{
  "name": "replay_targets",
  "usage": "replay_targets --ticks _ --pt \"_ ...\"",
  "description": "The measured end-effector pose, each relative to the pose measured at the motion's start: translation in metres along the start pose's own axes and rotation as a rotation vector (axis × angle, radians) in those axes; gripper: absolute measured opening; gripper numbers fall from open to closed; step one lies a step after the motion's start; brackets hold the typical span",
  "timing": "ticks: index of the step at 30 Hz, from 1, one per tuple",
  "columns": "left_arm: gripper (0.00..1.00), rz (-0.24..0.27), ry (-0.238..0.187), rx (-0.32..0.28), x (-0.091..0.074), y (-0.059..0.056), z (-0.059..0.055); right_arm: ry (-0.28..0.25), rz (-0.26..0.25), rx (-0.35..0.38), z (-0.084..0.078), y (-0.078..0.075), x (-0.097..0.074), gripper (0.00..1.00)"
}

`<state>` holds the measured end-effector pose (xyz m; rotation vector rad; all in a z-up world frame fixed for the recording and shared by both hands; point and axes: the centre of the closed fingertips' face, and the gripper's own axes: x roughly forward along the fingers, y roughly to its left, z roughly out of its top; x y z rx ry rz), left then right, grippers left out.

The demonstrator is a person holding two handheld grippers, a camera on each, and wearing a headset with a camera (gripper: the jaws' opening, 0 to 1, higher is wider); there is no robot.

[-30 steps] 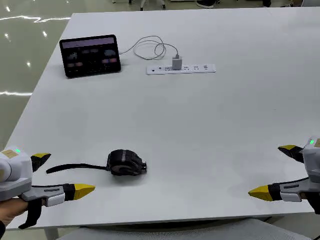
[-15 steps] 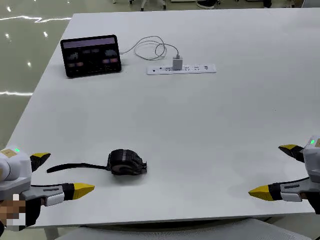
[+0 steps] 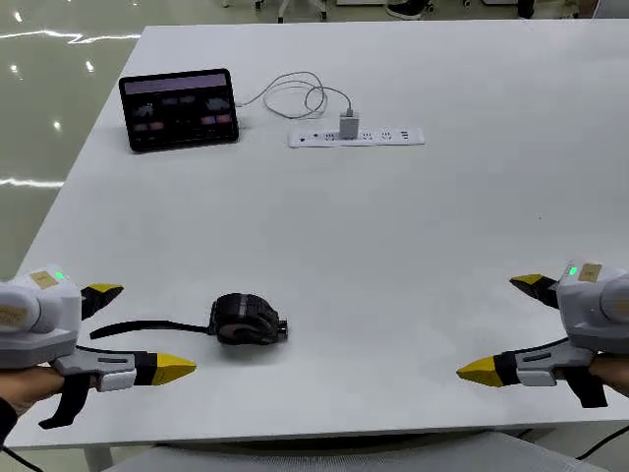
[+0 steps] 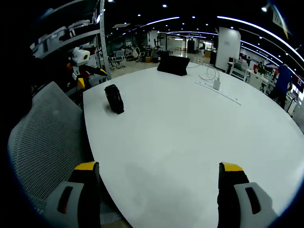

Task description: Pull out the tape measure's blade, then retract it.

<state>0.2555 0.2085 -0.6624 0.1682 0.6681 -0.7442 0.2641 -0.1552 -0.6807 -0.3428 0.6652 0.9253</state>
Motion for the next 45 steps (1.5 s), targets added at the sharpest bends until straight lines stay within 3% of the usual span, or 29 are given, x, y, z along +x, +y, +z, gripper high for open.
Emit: replay_targets --ticks 3,7,10,20,23,25,29,34,37,40,45 --pt "1.0 -0.026 0.014 0.032 0.008 -0.001 0.004 0.009 0.044 0.009 0.006 0.006 0.01 1.0" --pt "0.99 -0.092 0.063 0.123 0.019 -0.006 0.007 0.017 0.081 -0.021 0.014 0.011 0.021 1.0" --pt "0.98 -0.145 0.104 0.126 0.028 -0.013 0.007 0.013 0.11 -0.044 0.022 0.017 0.029 1.0" --pt "0.94 -0.237 0.206 0.302 0.055 -0.024 0.01 -0.006 0.184 -0.15 0.041 0.032 0.06 1.0" --pt "0.9 -0.261 0.218 0.334 0.061 -0.029 0.011 0.004 0.2 -0.156 0.044 0.037 0.07 1.0" --pt "0.84 -0.3 0.245 0.349 0.064 -0.033 0.01 0.006 0.214 -0.164 0.047 0.041 0.077 0.99" --pt "0.82 -0.329 0.316 0.454 0.071 -0.037 0.006 0.009 0.234 -0.155 0.052 0.052 0.095 0.98" --pt "0.79 -0.362 0.322 0.476 0.079 -0.044 0.013 0.01 0.271 -0.181 0.061 0.07 0.118 0.94" --pt "0.7 -0.417 0.339 0.514 0.081 -0.051 0.012 0.011 0.295 -0.214 0.068 0.08 0.13 0.9" --pt "0.67 -0.421 0.348 0.526 0.085 -0.052 0.012 0.02 0.313 -0.254 0.075 0.088 0.141 0.86" --pt "0.59 -0.45 0.399 0.574 0.09 -0.055 0.005 0.016 0.328 -0.269 0.087 0.097 0.159 0.78"
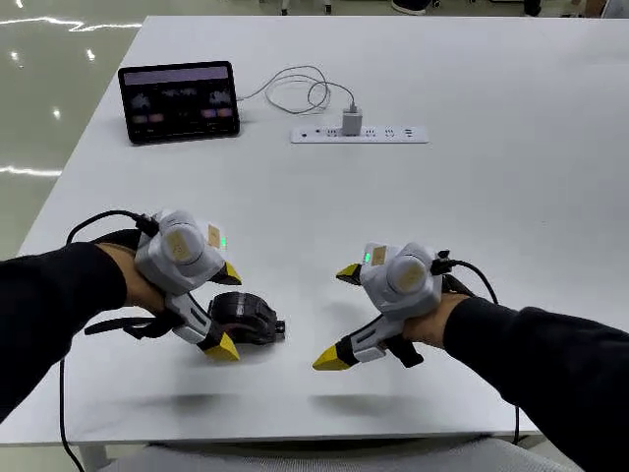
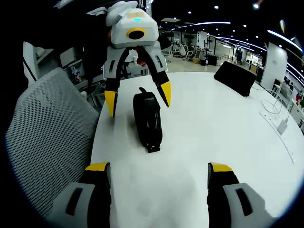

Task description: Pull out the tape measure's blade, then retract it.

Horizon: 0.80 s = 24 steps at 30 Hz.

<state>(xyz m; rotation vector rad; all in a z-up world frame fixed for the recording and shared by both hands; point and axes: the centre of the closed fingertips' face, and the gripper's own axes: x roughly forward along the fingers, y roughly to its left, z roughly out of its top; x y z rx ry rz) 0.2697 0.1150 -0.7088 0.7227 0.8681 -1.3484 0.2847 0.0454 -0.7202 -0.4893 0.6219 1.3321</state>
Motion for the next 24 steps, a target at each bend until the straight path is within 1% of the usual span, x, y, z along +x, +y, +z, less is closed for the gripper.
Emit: replay_targets --ticks 1,2,3,4,5,6,7,8,9,13,17,18,19,20,22,24 --pt "0.55 -0.001 0.006 0.001 0.001 0.001 0.0 0.003 0.004 -0.006 0.0 0.001 0.003 0.76" --pt "0.5 -0.002 0.012 -0.004 0.002 0.002 0.0 0.008 0.008 -0.014 0.001 0.001 0.006 0.74" --pt "0.45 0.0 0.02 -0.01 0.004 0.005 -0.002 0.014 0.012 -0.028 0.001 0.002 0.009 0.72" --pt "0.41 0.02 0.029 0.0 0.004 0.009 -0.003 0.012 0.017 -0.046 0.002 0.003 0.012 0.7" --pt "0.35 0.041 0.039 0.024 0.005 0.015 -0.004 0.009 0.018 -0.055 0.003 0.003 0.014 0.67" --pt "0.32 0.064 0.066 0.055 0.005 0.02 -0.007 0.01 0.027 -0.069 0.004 0.005 0.016 0.63" --pt "0.32 0.03 0.051 0.038 0.008 0.012 -0.004 0.014 0.027 -0.081 0.005 0.006 0.018 0.6" --pt "0.32 0.015 0.057 0.043 0.009 0.011 -0.004 0.017 0.025 -0.095 0.005 0.005 0.02 0.58" --pt "0.33 0.025 0.064 0.036 0.009 0.013 -0.004 0.019 0.027 -0.104 0.006 0.005 0.023 0.56" --pt "0.33 0.017 0.081 0.028 0.009 0.012 -0.005 0.027 0.041 -0.111 0.006 0.007 0.028 0.5" --pt "0.32 0.021 0.094 0.039 0.009 0.011 -0.007 0.035 0.045 -0.119 0.006 0.008 0.034 0.43" --pt "0.32 0.027 0.094 0.043 0.009 0.012 -0.007 0.03 0.058 -0.118 0.007 0.01 0.036 0.42" --pt "0.33 0.041 0.092 0.03 0.01 0.012 -0.009 0.03 0.069 -0.119 0.007 0.011 0.038 0.41" --pt "0.32 0.039 0.089 0.033 0.01 0.013 -0.008 0.04 0.073 -0.131 0.006 0.011 0.04 0.39" --pt "0.32 0.042 0.086 0.034 0.009 0.012 -0.008 0.039 0.071 -0.136 0.006 0.01 0.043 0.35" --pt "0.32 0.046 0.083 0.036 0.009 0.012 -0.008 0.037 0.083 -0.14 0.008 0.012 0.045 0.32"
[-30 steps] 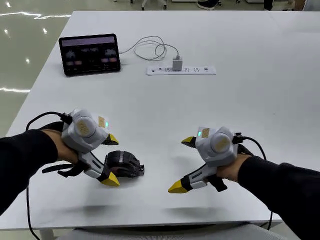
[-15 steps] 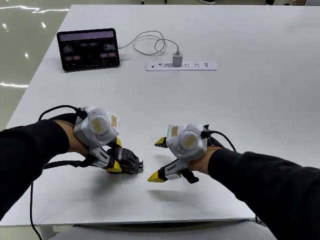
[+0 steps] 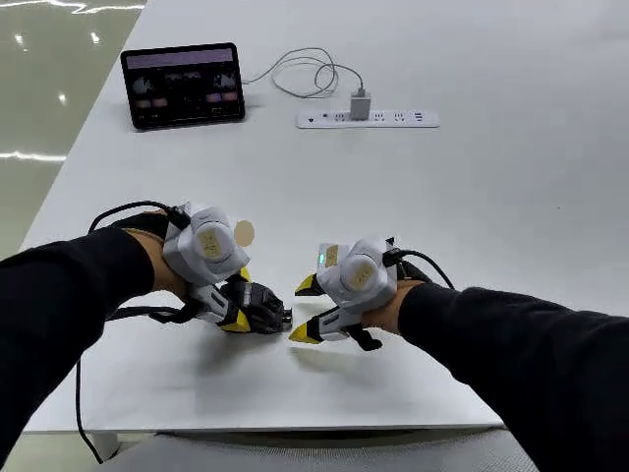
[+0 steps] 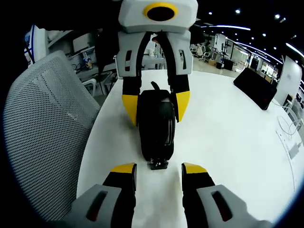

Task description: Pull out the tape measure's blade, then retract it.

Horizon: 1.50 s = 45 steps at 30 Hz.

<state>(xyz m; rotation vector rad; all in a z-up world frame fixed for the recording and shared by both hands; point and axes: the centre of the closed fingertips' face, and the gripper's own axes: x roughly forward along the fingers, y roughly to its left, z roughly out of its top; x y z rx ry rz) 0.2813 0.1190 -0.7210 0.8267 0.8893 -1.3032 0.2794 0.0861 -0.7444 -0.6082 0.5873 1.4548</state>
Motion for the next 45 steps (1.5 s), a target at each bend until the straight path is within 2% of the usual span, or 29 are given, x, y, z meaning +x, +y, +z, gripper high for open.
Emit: replay_targets --ticks 4,8,14,15,23,25,37,45 --pt "0.31 0.009 -0.014 -0.002 -0.001 0.0 -0.001 0.027 0.03 -0.031 -0.002 0.004 0.006 0.26" --pt "0.31 0.001 -0.013 0.003 0.0 0.0 -0.001 0.034 0.048 -0.015 -0.001 0.004 0.01 0.23" --pt "0.32 -0.01 -0.011 -0.01 0.0 0.001 -0.002 0.066 0.035 -0.03 -0.004 0.0 0.017 0.13" --pt "0.32 -0.011 -0.009 -0.009 0.001 0.001 -0.002 0.069 0.02 -0.051 -0.004 -0.002 0.016 0.12" --pt "0.32 -0.017 -0.011 -0.016 0.0 0.001 -0.002 0.066 0.031 -0.019 -0.006 -0.001 0.015 0.1" --pt "0.32 -0.016 -0.015 -0.014 0.0 0.001 -0.002 0.066 0.026 -0.043 -0.006 0.0 0.013 0.1" --pt "0.32 -0.007 -0.02 -0.046 0.002 0.004 -0.001 0.072 0.027 -0.03 -0.017 -0.004 0.006 0.09" --pt "0.32 -0.008 -0.021 -0.043 0.003 0.005 -0.002 0.074 0.032 -0.021 -0.02 -0.002 0.002 0.09"
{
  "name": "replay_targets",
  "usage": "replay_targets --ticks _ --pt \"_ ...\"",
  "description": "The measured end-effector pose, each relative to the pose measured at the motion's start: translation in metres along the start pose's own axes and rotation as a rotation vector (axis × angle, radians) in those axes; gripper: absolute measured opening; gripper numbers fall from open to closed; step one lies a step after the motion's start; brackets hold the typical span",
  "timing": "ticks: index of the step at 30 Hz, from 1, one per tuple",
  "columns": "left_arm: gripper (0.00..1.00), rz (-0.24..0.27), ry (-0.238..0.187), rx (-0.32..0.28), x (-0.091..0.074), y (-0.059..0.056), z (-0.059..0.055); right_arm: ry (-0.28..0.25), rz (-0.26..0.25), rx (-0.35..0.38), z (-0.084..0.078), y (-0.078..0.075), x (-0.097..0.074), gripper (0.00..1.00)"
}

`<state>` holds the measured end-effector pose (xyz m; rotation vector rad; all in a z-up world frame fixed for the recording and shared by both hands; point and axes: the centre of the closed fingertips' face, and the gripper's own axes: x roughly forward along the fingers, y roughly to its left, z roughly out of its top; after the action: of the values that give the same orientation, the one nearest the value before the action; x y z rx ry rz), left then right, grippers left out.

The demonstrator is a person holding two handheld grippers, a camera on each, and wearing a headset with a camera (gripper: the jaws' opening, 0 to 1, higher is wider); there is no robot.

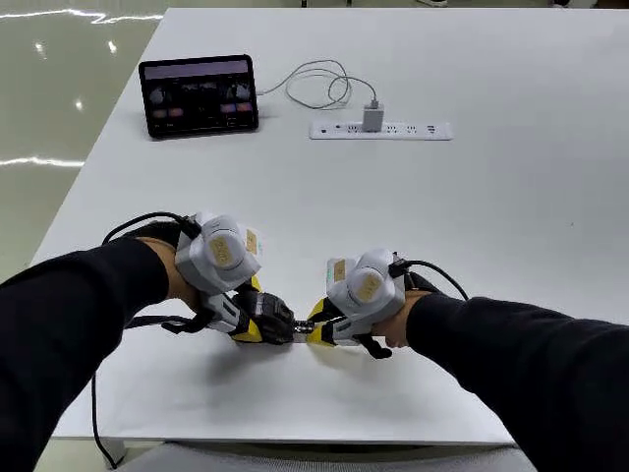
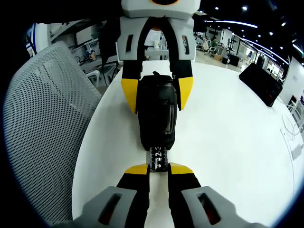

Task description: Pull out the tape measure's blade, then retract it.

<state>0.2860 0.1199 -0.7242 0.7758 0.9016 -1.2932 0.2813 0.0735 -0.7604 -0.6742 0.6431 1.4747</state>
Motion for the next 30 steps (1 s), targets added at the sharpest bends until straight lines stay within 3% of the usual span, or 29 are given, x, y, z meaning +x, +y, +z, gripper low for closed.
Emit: replay_targets --ticks 30 --pt "0.32 0.011 -0.012 -0.015 0.001 -0.001 0.002 -0.013 -0.013 0.008 -0.014 0.0 -0.016 0.09"
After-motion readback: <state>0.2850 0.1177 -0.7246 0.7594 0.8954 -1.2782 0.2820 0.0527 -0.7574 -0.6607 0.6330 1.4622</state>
